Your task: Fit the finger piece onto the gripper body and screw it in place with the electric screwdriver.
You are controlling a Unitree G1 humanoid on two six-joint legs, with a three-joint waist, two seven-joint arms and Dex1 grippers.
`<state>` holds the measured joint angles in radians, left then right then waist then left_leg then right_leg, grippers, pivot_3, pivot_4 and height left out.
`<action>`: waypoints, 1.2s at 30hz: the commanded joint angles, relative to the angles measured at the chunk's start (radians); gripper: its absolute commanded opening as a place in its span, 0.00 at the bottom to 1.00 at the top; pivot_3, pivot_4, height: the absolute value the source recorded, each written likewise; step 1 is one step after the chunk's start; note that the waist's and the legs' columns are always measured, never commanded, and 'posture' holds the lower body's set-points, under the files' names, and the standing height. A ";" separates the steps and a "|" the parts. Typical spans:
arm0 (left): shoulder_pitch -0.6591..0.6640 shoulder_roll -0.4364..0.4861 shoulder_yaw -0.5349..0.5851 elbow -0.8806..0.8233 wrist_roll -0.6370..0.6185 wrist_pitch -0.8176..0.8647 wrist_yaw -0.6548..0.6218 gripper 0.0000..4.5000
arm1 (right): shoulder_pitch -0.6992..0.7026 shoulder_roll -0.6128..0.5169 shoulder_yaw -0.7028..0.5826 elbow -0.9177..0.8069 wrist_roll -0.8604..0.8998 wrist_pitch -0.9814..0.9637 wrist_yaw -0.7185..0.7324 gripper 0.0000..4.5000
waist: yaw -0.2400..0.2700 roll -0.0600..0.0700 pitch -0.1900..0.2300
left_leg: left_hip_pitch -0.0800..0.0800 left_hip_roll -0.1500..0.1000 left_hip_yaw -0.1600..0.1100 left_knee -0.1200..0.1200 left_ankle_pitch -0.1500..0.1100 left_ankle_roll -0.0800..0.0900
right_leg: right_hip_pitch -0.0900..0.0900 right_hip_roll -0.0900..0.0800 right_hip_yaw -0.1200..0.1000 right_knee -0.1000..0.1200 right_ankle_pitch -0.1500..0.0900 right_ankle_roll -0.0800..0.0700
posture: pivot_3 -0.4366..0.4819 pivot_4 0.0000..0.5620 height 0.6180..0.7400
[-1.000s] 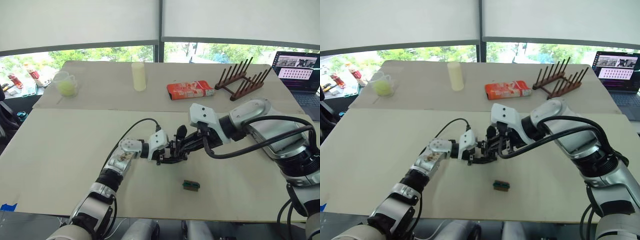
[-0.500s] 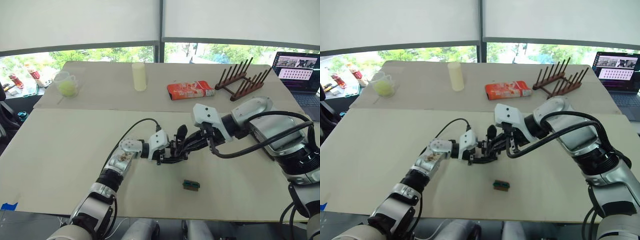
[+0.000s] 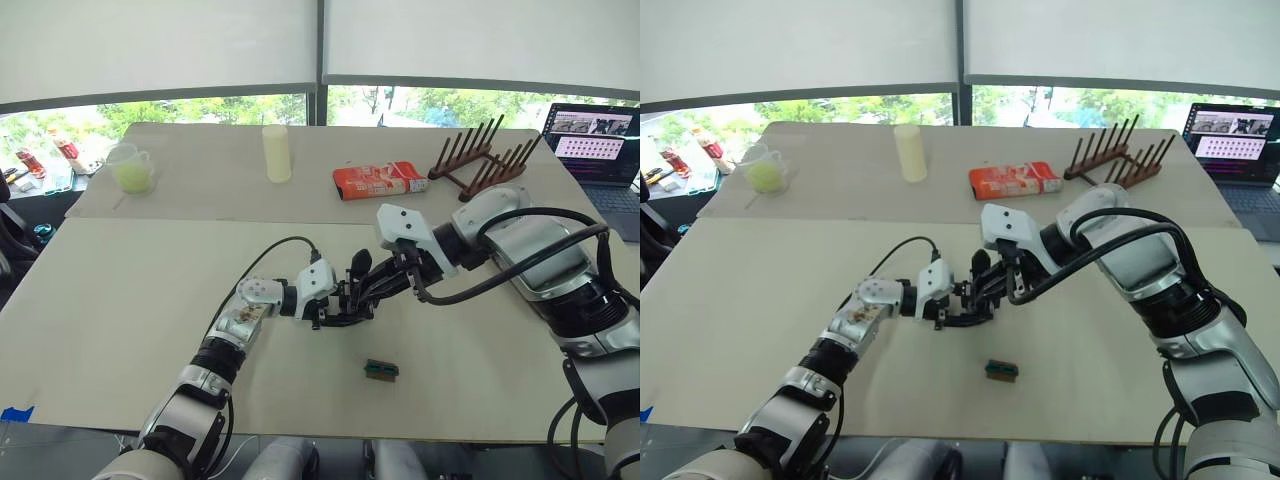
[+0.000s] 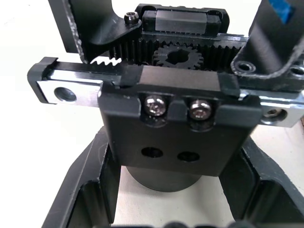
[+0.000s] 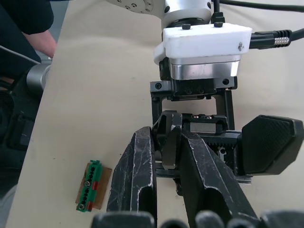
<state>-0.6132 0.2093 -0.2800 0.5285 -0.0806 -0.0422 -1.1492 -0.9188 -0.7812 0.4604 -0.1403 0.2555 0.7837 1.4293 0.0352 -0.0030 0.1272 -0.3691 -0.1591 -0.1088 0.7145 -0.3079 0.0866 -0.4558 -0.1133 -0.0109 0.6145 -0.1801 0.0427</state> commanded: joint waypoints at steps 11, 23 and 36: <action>-0.013 -0.018 0.017 -0.052 -0.041 0.008 -0.006 0.51 | 0.049 -0.028 0.098 -0.039 -0.046 0.065 0.005 0.07 | 0.001 0.000 0.000 | 0.000 0.000 0.000 0.000 0.000 0.000 | 0.000 0.000 0.000 0.000 0.000 0.000 | 0.48 0.27 1.00; -0.044 -0.027 0.016 -0.041 -0.045 0.040 -0.038 0.51 | -0.082 0.062 0.164 0.205 -0.129 -0.067 0.115 0.06 | -0.006 0.000 0.000 | 0.000 0.000 0.000 0.000 0.000 0.000 | 0.000 0.000 0.000 0.000 0.000 0.000 | 0.48 0.27 1.00; -0.027 -0.021 0.023 -0.053 -0.038 0.041 -0.038 0.51 | 0.099 0.064 -0.038 -0.038 -0.016 0.079 -0.050 0.07 | -0.008 0.000 0.000 | 0.000 0.000 0.000 0.000 0.000 -0.001 | 0.000 0.000 0.000 0.000 0.000 0.000 | 0.48 0.27 1.00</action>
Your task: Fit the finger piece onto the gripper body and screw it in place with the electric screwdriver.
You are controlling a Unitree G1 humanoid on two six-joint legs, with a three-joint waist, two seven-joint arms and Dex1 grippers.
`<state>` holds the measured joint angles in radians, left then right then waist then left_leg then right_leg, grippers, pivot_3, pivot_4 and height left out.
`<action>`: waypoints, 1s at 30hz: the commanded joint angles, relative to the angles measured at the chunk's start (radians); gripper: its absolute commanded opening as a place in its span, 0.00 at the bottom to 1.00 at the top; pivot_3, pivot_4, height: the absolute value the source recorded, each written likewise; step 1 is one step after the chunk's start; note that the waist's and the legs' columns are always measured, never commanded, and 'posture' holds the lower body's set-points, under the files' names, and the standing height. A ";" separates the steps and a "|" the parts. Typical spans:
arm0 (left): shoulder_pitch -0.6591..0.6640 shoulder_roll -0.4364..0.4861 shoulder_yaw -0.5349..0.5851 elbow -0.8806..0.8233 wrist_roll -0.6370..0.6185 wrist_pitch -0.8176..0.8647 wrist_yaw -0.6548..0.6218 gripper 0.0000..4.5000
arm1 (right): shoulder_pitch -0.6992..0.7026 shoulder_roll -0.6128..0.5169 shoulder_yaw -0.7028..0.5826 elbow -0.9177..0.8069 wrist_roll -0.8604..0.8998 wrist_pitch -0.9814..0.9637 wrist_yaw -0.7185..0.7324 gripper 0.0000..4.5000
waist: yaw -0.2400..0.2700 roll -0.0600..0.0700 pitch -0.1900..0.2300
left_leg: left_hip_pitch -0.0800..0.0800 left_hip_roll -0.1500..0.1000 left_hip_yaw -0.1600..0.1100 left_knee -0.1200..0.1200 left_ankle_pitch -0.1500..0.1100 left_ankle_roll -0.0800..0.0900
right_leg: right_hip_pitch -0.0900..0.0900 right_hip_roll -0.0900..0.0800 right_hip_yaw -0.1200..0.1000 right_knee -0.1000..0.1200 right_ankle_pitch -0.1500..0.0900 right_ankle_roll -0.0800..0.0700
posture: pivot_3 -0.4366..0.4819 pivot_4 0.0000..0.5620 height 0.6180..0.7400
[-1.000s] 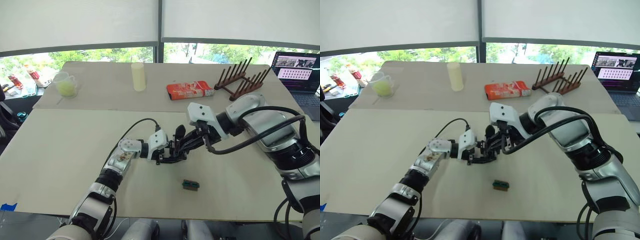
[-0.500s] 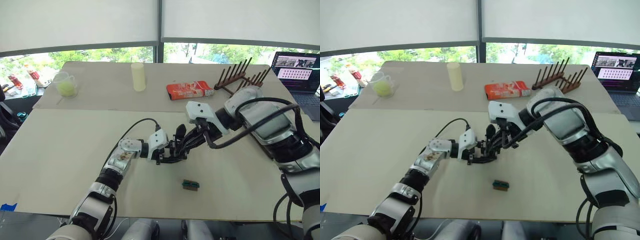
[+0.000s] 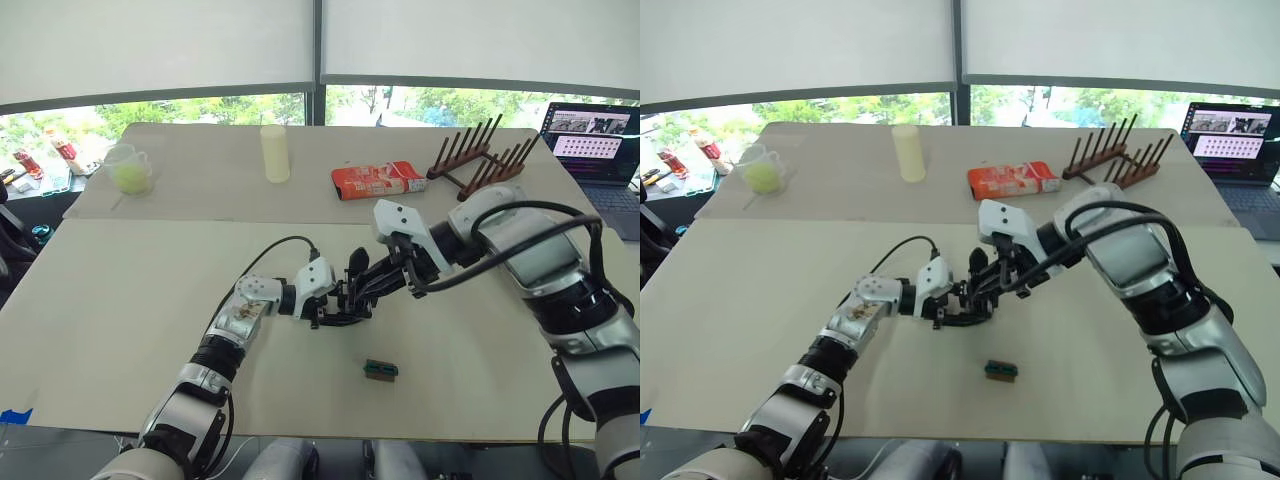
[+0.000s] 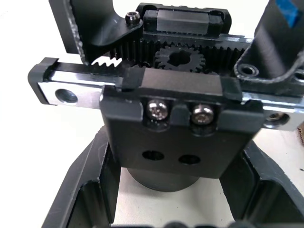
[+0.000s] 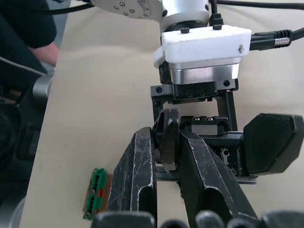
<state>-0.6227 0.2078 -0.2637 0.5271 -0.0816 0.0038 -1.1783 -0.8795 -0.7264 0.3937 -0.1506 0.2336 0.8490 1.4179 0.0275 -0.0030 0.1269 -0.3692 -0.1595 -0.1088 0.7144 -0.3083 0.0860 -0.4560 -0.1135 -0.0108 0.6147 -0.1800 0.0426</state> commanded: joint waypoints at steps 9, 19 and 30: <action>-0.023 -0.013 0.010 -0.043 -0.033 -0.008 -0.013 0.51 | 0.200 0.044 -0.094 -0.076 0.036 -0.054 -0.159 0.07 | -0.005 0.000 0.000 | 0.000 0.000 0.000 0.000 0.000 0.000 | 0.000 0.000 0.000 0.000 0.000 0.000 | 0.48 0.27 1.00; -0.018 -0.003 0.013 -0.055 -0.032 -0.004 -0.021 0.51 | 0.352 0.110 -0.201 -0.097 0.108 -0.170 -0.215 0.07 | -0.015 0.000 0.000 | 0.000 0.001 0.000 -0.001 0.001 0.001 | 0.000 0.001 0.000 0.000 0.000 0.000 | 0.48 0.27 1.00; -0.011 0.004 0.015 -0.073 -0.032 0.004 -0.023 0.51 | 0.424 0.162 -0.216 -0.042 0.124 -0.287 -0.235 0.07 | -0.017 0.000 0.000 | 0.000 0.001 0.000 -0.002 0.001 0.001 | -0.001 0.002 0.000 0.000 0.000 0.000 | 0.48 0.27 1.00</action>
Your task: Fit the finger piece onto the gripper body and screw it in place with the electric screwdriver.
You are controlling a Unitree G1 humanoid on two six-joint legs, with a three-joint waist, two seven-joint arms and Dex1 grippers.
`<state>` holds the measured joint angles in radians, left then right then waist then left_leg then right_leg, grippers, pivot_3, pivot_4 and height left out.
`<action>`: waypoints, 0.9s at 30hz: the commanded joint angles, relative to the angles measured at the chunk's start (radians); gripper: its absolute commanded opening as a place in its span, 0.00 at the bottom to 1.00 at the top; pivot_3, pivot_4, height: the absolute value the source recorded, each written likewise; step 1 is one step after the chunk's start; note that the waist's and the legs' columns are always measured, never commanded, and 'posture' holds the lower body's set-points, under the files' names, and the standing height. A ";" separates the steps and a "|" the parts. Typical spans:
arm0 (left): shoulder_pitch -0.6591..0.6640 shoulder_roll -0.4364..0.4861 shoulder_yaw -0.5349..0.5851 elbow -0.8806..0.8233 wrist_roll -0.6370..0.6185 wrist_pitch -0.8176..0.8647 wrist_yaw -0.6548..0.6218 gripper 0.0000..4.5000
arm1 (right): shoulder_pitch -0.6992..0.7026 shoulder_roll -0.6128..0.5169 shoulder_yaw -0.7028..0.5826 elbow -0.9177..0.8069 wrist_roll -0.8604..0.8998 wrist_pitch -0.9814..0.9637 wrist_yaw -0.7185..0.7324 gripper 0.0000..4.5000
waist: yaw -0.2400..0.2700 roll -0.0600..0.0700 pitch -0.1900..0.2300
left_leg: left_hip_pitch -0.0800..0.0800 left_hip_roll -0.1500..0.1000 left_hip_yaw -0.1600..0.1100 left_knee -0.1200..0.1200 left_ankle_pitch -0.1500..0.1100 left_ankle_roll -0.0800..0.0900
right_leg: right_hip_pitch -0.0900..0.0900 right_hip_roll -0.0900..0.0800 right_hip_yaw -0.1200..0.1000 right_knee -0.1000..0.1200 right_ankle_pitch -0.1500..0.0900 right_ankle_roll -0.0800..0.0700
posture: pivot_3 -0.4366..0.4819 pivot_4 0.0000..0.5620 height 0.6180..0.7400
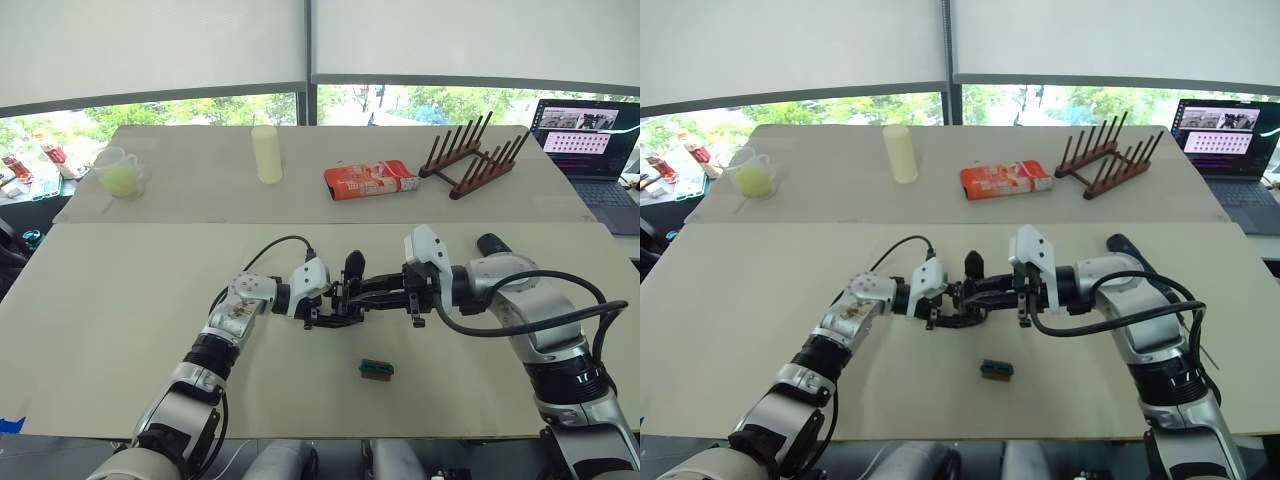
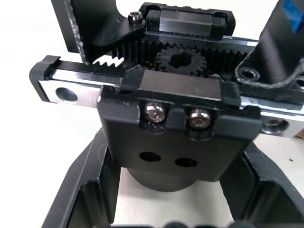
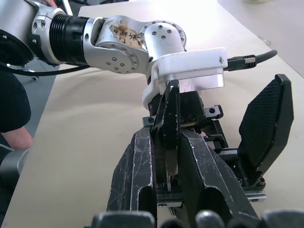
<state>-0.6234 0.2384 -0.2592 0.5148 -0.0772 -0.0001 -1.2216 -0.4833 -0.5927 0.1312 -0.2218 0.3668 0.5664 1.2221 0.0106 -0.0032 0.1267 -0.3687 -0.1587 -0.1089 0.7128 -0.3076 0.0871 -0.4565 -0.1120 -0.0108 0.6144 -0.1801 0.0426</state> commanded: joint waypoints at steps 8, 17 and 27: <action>-0.005 -0.027 0.010 -0.075 -0.037 0.015 0.027 0.51 | 0.060 0.046 0.044 0.073 0.016 -0.027 -0.025 0.07 | 0.000 0.000 0.000 | 0.001 0.000 0.000 0.000 0.000 0.000 | 0.001 0.000 0.000 0.000 0.000 0.000 | 0.48 0.27 1.00; -0.012 -0.019 0.013 -0.072 -0.039 0.023 0.021 0.51 | -0.038 -0.053 0.123 0.086 -0.006 0.008 0.068 0.07 | 0.001 0.000 0.000 | 0.001 0.000 0.000 0.000 0.000 0.000 | 0.001 0.000 0.000 0.000 0.000 0.000 | 0.48 0.27 1.00; -0.026 -0.043 0.011 -0.060 -0.043 0.047 0.028 0.51 | -0.168 -0.048 0.194 0.238 -0.025 0.021 0.129 0.07 | 0.003 0.000 0.000 | 0.001 0.000 0.000 0.001 0.000 0.000 | 0.002 -0.001 0.000 0.000 0.000 0.000 | 0.48 0.27 1.00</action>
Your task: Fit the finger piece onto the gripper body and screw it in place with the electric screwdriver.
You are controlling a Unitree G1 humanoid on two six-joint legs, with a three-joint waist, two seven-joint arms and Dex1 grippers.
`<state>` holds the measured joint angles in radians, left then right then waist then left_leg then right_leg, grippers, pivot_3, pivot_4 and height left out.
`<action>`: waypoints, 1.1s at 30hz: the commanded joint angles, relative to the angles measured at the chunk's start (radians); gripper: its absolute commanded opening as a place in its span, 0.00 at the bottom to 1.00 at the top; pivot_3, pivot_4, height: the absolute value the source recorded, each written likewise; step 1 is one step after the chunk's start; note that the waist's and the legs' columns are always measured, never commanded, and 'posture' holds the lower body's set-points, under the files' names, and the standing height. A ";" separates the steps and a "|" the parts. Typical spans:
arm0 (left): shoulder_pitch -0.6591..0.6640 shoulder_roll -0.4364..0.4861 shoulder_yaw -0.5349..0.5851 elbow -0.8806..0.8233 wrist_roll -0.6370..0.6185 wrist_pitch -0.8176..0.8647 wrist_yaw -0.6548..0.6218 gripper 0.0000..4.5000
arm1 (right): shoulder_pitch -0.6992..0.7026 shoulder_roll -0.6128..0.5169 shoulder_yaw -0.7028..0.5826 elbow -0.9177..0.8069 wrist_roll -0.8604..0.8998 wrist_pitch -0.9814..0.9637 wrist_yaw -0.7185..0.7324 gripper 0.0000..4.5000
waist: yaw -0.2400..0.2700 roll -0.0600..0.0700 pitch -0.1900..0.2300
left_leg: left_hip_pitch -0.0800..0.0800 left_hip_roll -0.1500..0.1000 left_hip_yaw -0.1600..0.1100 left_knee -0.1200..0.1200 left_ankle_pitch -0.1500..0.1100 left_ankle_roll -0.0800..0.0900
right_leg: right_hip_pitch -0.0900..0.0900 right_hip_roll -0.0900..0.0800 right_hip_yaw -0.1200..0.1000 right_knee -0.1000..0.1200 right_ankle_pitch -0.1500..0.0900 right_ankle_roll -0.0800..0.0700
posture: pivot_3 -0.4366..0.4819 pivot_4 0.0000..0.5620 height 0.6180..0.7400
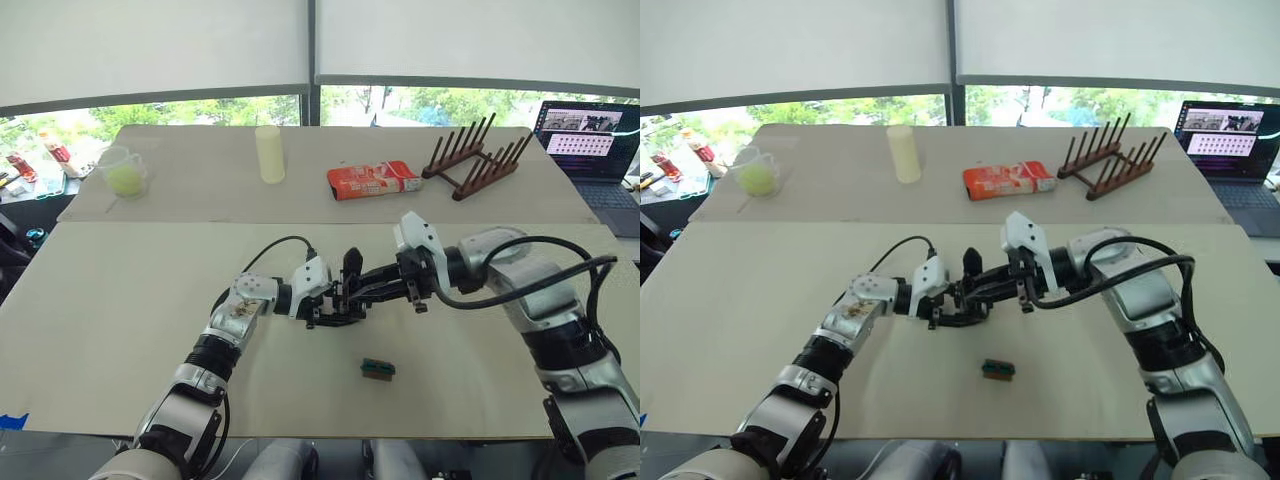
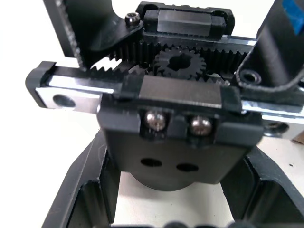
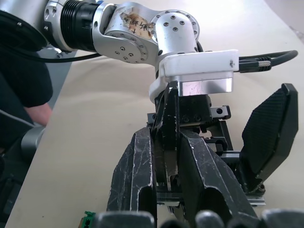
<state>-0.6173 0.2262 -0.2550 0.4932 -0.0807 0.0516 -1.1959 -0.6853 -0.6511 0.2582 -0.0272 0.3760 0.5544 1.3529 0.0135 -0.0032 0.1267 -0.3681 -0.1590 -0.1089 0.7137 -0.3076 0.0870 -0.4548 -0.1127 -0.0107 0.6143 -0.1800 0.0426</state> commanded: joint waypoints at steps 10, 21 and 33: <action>-0.032 -0.024 0.013 -0.040 -0.038 -0.006 0.007 0.51 | 0.167 -0.011 0.023 -0.121 -0.023 0.225 -0.204 0.07 | 0.000 0.000 0.000 | 0.000 0.000 0.000 0.000 0.000 0.000 | 0.000 0.000 0.000 0.000 0.000 0.000 | 0.48 0.27 1.00; -0.033 -0.015 0.020 -0.039 -0.037 -0.007 0.009 0.51 | 0.110 -0.019 0.074 0.045 -0.078 -0.002 -0.078 0.07 | -0.001 0.000 -0.001 | 0.001 0.000 0.000 0.000 0.000 0.000 | 0.000 0.000 0.000 0.000 0.000 0.000 | 0.48 0.27 1.00; -0.018 -0.017 0.018 -0.055 -0.037 -0.004 0.032 0.51 | 0.117 -0.032 0.078 0.026 -0.043 0.074 -0.087 0.07 | 0.000 0.000 -0.001 | 0.009 0.001 0.000 -0.002 -0.001 -0.001 | 0.008 0.000 0.001 0.000 0.000 0.000 | 0.48 0.27 1.00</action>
<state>-0.6137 0.2260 -0.2595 0.4935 -0.0766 0.0639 -1.1745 -0.6384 -0.6612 0.2555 -0.0218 0.4067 0.5430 1.3092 0.0133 -0.0030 0.1259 -0.3587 -0.1584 -0.1089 0.7115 -0.3085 0.0854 -0.4456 -0.1124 -0.0100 0.6138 -0.1801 0.0426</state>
